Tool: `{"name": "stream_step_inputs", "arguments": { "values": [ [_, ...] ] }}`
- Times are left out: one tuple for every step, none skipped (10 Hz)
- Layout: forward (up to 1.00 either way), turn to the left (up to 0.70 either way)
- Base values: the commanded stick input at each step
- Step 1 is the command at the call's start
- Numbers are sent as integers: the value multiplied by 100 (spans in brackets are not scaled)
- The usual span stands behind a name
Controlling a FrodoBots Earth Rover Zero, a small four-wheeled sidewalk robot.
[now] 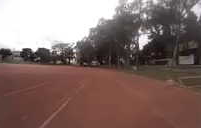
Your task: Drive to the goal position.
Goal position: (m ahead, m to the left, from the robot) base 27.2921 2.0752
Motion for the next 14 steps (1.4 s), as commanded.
{"name": "stream_step_inputs", "arguments": {
  "values": [
    [50,0],
    [50,0],
    [50,0],
    [50,0],
    [50,0],
    [50,0],
    [50,0],
    [50,0],
    [50,0],
    [50,0],
    [50,0],
    [50,0],
    [50,0],
    [50,0]
  ]
}}
